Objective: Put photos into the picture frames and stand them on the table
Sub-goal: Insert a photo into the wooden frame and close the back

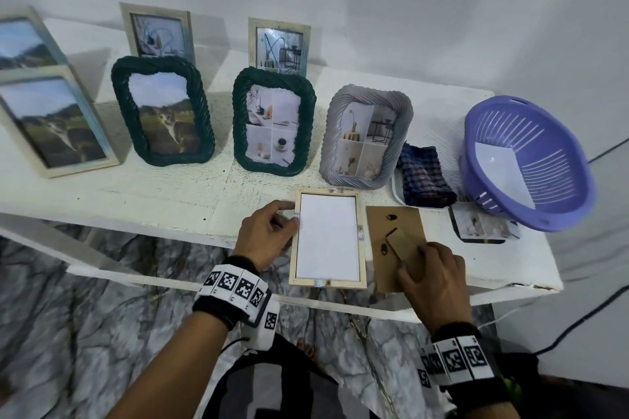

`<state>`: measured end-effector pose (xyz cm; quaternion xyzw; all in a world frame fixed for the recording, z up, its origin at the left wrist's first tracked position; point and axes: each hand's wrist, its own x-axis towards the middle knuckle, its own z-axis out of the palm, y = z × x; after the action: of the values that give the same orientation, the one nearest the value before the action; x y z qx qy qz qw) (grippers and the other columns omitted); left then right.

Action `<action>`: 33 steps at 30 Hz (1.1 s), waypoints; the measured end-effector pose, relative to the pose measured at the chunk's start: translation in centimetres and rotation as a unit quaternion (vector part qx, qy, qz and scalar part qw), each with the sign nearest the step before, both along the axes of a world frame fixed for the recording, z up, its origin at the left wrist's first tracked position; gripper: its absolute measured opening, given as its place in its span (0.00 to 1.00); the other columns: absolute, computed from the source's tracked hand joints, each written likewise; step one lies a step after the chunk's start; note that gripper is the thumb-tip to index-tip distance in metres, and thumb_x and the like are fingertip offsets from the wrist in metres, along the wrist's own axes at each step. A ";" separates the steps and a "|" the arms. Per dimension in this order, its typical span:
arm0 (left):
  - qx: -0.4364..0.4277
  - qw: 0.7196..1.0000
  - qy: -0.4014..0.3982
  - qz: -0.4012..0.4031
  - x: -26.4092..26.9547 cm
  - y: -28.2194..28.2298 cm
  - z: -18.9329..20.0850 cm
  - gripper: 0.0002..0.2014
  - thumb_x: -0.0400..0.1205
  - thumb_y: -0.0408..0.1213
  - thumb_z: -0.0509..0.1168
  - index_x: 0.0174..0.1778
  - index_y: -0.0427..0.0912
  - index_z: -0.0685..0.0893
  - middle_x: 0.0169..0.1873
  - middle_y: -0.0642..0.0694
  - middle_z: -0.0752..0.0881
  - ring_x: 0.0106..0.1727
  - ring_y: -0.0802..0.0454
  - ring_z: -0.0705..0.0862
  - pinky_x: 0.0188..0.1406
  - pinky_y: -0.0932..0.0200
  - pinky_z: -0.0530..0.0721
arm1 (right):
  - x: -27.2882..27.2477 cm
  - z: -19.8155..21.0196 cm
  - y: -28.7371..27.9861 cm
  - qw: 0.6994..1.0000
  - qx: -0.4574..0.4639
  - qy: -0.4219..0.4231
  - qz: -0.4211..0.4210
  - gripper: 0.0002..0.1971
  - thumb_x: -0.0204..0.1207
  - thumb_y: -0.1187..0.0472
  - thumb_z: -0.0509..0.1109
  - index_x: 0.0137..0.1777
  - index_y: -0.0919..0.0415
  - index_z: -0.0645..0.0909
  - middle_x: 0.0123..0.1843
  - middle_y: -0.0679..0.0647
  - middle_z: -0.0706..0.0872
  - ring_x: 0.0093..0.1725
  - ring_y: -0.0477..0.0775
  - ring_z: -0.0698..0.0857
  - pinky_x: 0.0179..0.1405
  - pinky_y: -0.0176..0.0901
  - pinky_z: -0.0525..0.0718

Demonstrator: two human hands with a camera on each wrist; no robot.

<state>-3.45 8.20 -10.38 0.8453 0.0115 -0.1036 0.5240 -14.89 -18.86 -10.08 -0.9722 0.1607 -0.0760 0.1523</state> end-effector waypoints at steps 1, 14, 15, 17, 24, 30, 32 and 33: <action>-0.003 1.000 0.000 0.001 0.0 0.0 0.0 0.10 0.79 0.42 0.72 0.55 0.55 0.86 0.36 0.50 0.88 0.39 0.49 0.89 0.48 0.42 0.89 | 0.2 -0.1 -0.1 1.000 -0.008 -0.005 0.003 0.18 0.62 0.62 0.82 0.48 0.71 0.82 0.52 0.67 0.84 0.48 0.70 0.79 0.49 0.60 0.80; -0.052 0.998 0.024 0.008 0.0 0.1 0.4 0.12 0.80 0.38 0.73 0.59 0.47 0.87 0.33 0.47 0.87 0.29 0.53 0.87 0.36 0.51 0.91 | 3.1 2.2 5.8 0.987 -0.006 0.005 0.159 0.34 0.73 0.35 0.59 0.71 0.58 0.76 0.72 0.65 0.77 0.69 0.68 0.75 0.64 0.59 0.77; -0.054 0.998 0.027 0.005 0.1 0.1 0.5 0.12 0.80 0.38 0.73 0.59 0.47 0.87 0.32 0.47 0.87 0.29 0.54 0.87 0.35 0.52 0.91 | 3.5 2.3 6.5 0.983 -0.001 0.023 0.182 0.38 0.72 0.32 0.59 0.77 0.53 0.71 0.77 0.65 0.72 0.75 0.68 0.70 0.68 0.60 0.74; -0.054 0.998 0.029 0.001 0.3 0.2 0.5 0.12 0.80 0.39 0.73 0.59 0.48 0.87 0.30 0.48 0.87 0.29 0.51 0.88 0.35 0.50 0.91 | 4.5 2.3 7.5 0.974 0.010 0.093 0.207 0.45 0.68 0.24 0.57 0.84 0.40 0.52 0.86 0.62 0.55 0.83 0.67 0.54 0.77 0.62 0.63; -0.066 0.997 0.032 0.002 0.3 0.3 0.3 0.12 0.79 0.37 0.73 0.59 0.46 0.88 0.26 0.50 0.87 0.28 0.52 0.87 0.36 0.44 0.91 | 6.8 1.8 8.4 0.949 -0.049 0.219 0.222 0.57 0.58 0.15 0.57 0.81 0.33 0.31 0.86 0.64 0.36 0.83 0.72 0.42 0.80 0.65 0.49; -0.061 0.998 0.030 -0.003 0.5 0.4 0.1 0.12 0.79 0.38 0.74 0.58 0.48 0.88 0.27 0.50 0.88 0.30 0.50 0.88 0.38 0.45 0.91 | 7.3 2.0 8.7 0.946 -0.046 0.234 0.220 0.64 0.53 0.15 0.60 0.83 0.39 0.31 0.84 0.68 0.33 0.83 0.75 0.42 0.80 0.66 0.49; -0.061 0.998 0.033 -0.002 0.5 0.4 0.1 0.12 0.79 0.38 0.73 0.58 0.48 0.88 0.27 0.51 0.88 0.30 0.50 0.88 0.38 0.45 0.91 | 7.6 2.1 8.9 0.944 -0.034 0.246 0.218 0.66 0.53 0.15 0.62 0.83 0.42 0.31 0.84 0.68 0.32 0.82 0.76 0.41 0.80 0.67 0.47; -0.061 0.998 0.034 -0.002 0.5 0.3 0.1 0.12 0.79 0.38 0.73 0.59 0.47 0.88 0.27 0.51 0.87 0.30 0.51 0.88 0.38 0.46 0.91 | 7.6 2.2 9.0 0.944 -0.029 0.247 0.216 0.67 0.53 0.16 0.63 0.83 0.44 0.30 0.84 0.69 0.32 0.82 0.76 0.41 0.80 0.67 0.47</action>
<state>-2.96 8.55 -10.27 0.8078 0.0208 -0.1338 0.5737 -7.30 -9.89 -7.91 -0.9758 -0.0228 0.1969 0.0921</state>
